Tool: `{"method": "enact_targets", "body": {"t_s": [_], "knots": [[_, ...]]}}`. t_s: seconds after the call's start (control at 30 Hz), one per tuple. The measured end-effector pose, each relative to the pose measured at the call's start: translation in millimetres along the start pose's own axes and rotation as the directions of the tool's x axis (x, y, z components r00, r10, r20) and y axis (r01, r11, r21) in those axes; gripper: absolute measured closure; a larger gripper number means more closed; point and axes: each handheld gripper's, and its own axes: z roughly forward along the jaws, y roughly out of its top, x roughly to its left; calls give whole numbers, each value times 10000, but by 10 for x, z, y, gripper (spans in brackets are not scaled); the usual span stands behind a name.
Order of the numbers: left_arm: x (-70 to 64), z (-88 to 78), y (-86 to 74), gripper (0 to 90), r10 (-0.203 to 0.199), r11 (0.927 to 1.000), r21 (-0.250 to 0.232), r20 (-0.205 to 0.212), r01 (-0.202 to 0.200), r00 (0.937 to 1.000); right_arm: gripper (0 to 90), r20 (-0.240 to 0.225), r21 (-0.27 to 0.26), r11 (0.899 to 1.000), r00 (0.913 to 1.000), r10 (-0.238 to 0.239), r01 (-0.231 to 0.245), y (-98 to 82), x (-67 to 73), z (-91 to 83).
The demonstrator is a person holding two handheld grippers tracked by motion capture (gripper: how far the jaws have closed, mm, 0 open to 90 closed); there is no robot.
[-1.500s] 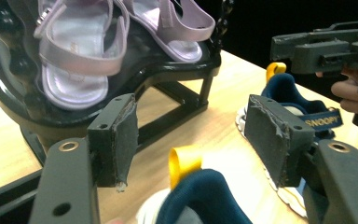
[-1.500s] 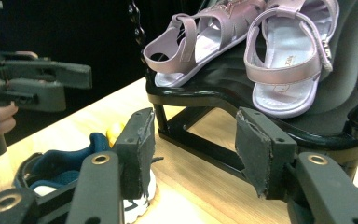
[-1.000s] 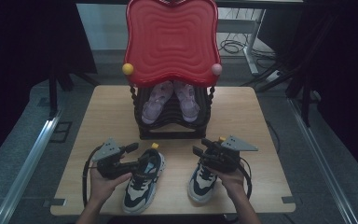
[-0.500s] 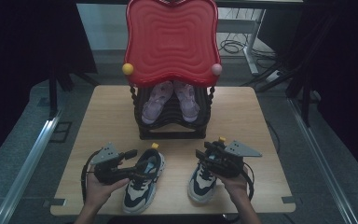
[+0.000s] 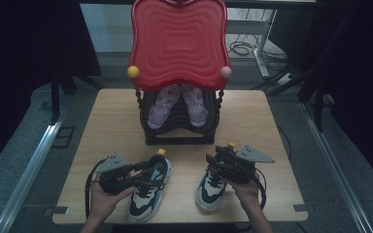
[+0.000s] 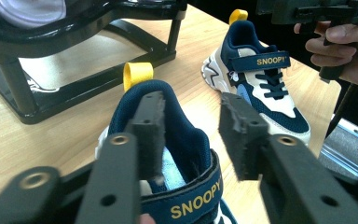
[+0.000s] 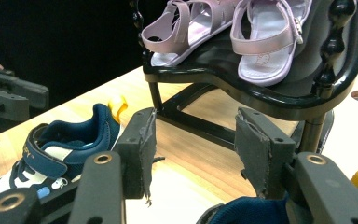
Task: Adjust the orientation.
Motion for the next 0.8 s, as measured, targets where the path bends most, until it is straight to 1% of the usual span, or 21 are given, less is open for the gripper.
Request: {"method": "enact_targets", "body": {"t_s": [0.03,0.07,0.13,0.17,0.2,0.27,0.3,0.33,0.37,0.43,0.57,0.6,0.7,0.77,0.8], "knots": [[-6,2,0,688,-53,10000,-53,157,53,9999,485,5,-20,10000,10000,-3,3,1,-10,0],[-20,5,0,713,-23,10000,-50,211,24,9998,485,26,-36,10000,10000,11,-11,3,-18,1],[-48,15,2,761,141,9999,66,249,-143,9996,485,26,-73,9998,9999,160,-160,6,-28,2],[-48,15,2,782,141,9999,66,249,-143,9996,485,26,-73,9998,9999,160,-160,6,-28,2],[-54,20,2,782,162,9998,146,282,-166,9995,485,23,-81,9998,9998,181,-180,6,-35,5],[-65,27,4,813,167,9992,355,138,-172,9998,485,38,-40,9997,9997,237,-237,4,-38,14],[-74,27,7,822,166,9990,425,61,-169,9998,484,36,-29,9997,9997,222,-222,2,-38,18],[-90,34,12,838,146,9986,513,71,-150,9999,480,59,24,9999,9999,127,-127,-6,-29,26],[-99,41,13,844,182,9982,570,55,-185,9998,478,103,40,10000,9999,-19,19,-11,-28,30],[-115,62,5,850,184,9975,677,107,-191,9998,478,127,116,9999,9999,-98,96,-15,-25,37],[-142,89,-7,857,186,9964,825,202,-202,9996,478,154,93,10000,9999,-14,12,-16,-34,43],[-185,107,-17,859,170,9958,900,268,-194,9995,478,177,107,9999,9998,-21,20,-16,-46,45],[-280,118,-52,861,343,9932,1095,370,-381,9987,478,196,43,10000,9998,55,-56,-9,-52,39],[-305,124,-69,861,386,9921,1177,422,-434,9984,477,228,79,10000,9997,20,-22,-10,-59,41],[-346,151,-107,861,404,9895,1367,558,-477,9976,477,234,98,9999,9997,36,-39,-13,-60,46]]}}
